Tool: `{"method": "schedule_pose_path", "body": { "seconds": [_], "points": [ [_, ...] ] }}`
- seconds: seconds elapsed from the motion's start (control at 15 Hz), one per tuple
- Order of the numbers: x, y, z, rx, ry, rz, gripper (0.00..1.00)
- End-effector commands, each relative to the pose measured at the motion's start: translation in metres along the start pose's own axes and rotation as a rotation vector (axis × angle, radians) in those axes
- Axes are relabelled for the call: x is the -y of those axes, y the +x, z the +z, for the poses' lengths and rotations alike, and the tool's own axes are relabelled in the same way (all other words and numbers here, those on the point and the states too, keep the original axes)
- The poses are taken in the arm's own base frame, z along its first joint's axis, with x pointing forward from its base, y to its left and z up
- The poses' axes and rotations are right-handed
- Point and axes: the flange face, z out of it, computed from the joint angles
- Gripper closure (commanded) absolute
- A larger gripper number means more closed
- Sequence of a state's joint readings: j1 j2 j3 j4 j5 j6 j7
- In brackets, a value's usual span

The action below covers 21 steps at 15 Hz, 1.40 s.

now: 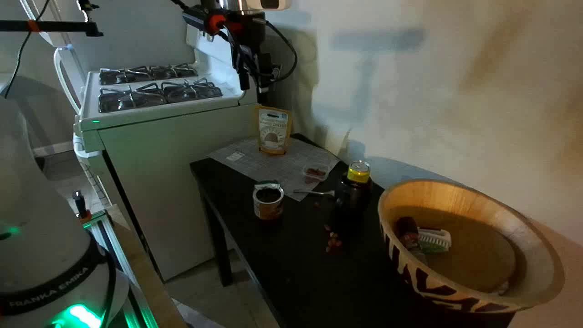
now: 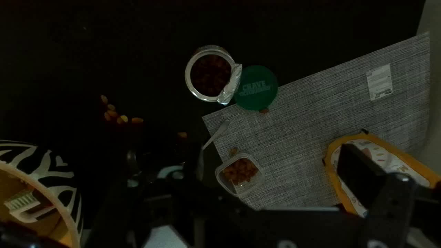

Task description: Put the packet inside the bowl

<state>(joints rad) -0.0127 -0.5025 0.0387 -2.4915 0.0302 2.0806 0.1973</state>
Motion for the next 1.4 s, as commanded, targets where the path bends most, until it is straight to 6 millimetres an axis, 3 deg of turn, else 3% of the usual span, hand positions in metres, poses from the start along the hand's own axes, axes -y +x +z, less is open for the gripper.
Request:
{"method": "schedule_pose_path", "body": {
  "seconds": [0.0,0.4,0.53,0.73,1.0,1.33],
  "points": [
    [0.000,0.000,-0.001,0.001,0.000,0.000,0.00],
    [0.000,0.000,-0.001,0.001,0.000,0.000,0.00],
    [0.010,0.013,0.002,-0.022,-0.007,0.170,0.00],
    [0.054,0.045,0.006,-0.030,0.034,0.328,0.00],
    [0.115,0.095,0.028,-0.042,0.049,0.541,0.00],
    [0.167,0.157,0.089,-0.001,0.018,0.798,0.00]
  ]
}}
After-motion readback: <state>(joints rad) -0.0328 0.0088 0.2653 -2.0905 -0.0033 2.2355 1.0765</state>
